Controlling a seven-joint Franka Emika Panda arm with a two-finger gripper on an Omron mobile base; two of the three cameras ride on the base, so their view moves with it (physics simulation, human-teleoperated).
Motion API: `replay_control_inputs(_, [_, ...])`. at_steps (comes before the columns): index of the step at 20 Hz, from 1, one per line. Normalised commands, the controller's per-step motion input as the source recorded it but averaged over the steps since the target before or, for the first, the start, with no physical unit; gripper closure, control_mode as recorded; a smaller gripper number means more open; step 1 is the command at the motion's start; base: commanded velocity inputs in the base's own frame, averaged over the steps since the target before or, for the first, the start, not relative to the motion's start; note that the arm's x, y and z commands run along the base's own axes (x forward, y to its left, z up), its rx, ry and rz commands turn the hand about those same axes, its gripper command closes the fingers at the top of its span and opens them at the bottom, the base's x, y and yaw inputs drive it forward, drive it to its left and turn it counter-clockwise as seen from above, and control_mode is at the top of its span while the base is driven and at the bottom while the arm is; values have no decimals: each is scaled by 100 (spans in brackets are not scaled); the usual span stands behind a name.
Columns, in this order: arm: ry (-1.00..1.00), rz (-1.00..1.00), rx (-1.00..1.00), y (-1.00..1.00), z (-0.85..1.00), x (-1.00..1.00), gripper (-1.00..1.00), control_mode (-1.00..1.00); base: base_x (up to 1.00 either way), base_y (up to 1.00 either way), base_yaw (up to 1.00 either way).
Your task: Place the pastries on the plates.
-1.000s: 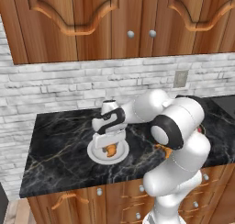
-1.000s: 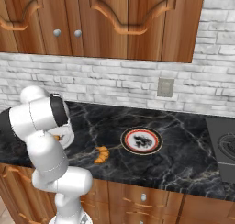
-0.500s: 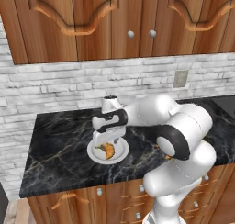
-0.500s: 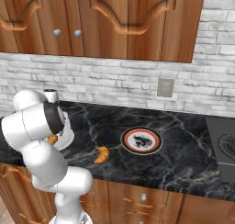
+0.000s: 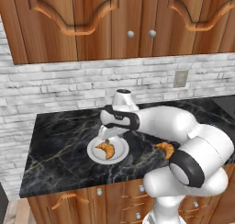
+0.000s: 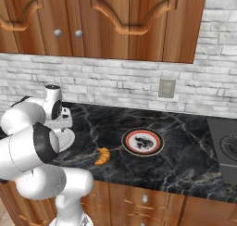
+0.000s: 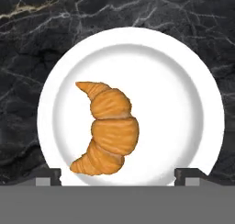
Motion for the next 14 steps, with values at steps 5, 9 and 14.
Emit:
replay_control_inputs(5, [-25, 0, 12, -89, -12, -25, -100, -100, 0, 0, 0])
replay_control_inputs(9, [-15, -2, 14, -69, 82, -16, -100, -100, 0, 0, 0])
replay_control_inputs(14, [0, 0, 1, -66, 37, -19, -100, -100, 0, 0, 0])
